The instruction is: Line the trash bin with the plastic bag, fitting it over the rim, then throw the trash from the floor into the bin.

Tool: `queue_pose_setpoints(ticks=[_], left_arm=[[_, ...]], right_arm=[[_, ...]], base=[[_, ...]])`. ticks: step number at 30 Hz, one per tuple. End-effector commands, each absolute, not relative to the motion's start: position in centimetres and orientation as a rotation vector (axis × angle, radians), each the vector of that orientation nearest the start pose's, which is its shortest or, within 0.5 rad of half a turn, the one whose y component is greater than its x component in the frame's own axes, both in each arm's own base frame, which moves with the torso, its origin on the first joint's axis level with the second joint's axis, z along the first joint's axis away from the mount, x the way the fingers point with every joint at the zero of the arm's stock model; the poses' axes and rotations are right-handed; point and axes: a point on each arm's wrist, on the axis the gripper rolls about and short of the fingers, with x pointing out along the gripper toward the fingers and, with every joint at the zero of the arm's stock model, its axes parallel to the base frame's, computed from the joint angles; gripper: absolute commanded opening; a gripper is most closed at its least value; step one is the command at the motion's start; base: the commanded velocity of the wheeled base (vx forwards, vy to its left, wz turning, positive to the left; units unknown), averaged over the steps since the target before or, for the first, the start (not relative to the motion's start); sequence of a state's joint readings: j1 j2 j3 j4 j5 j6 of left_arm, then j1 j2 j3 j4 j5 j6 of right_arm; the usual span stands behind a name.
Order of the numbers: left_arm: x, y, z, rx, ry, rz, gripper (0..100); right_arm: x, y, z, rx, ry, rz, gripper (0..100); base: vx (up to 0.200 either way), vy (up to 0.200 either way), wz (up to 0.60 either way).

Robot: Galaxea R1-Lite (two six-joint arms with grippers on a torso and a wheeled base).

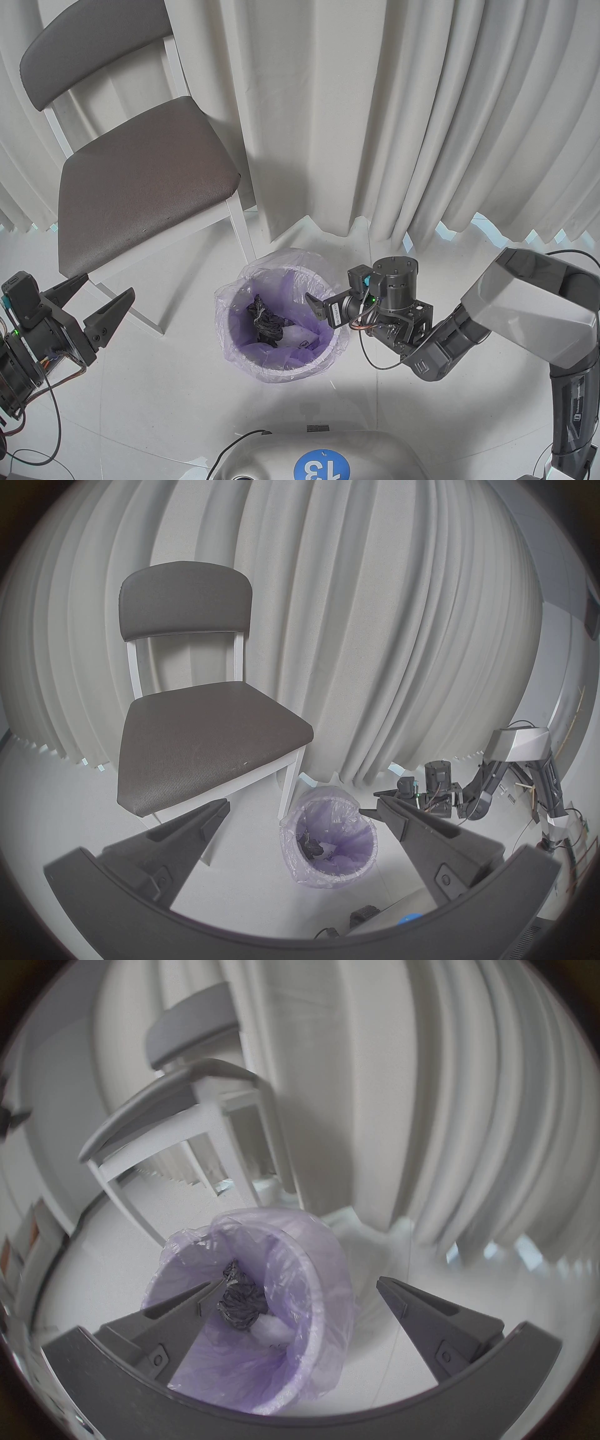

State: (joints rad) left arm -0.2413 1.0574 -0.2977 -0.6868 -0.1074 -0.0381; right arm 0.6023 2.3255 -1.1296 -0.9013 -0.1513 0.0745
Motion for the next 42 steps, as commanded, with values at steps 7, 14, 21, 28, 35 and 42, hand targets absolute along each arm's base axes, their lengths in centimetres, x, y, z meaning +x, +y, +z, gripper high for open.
queue_pose_setpoints(ticks=[7,14,21,28,35,42], left_arm=[[13.1,-3.5,18.5,-0.032,0.097,-0.346,100],[13.3,-3.5,18.4,-0.031,0.107,-0.343,100],[13.4,-3.5,18.3,-0.031,0.113,-0.344,100],[13.6,-3.6,18.1,-0.030,0.125,-0.342,100],[13.6,-3.5,18.1,-0.030,0.127,-0.341,100],[13.9,-3.6,17.9,-0.029,0.139,-0.337,100]], right_arm=[[40.8,25.5,11.1,0.335,0.404,0.326,100],[42.8,26.2,9.2,0.357,0.405,0.320,100],[44.8,26.6,6.6,0.353,0.420,0.302,100],[46.1,27.5,5.0,0.427,0.431,0.298,100],[46.3,27.8,4.1,0.439,0.449,0.298,100],[46.3,28.1,4.5,0.476,0.432,0.338,100]], base=[[0.000,0.000,0.00],[0.000,0.000,0.00],[0.000,0.000,0.00],[0.000,0.000,0.00],[0.000,0.000,0.00],[0.000,0.000,0.00]])
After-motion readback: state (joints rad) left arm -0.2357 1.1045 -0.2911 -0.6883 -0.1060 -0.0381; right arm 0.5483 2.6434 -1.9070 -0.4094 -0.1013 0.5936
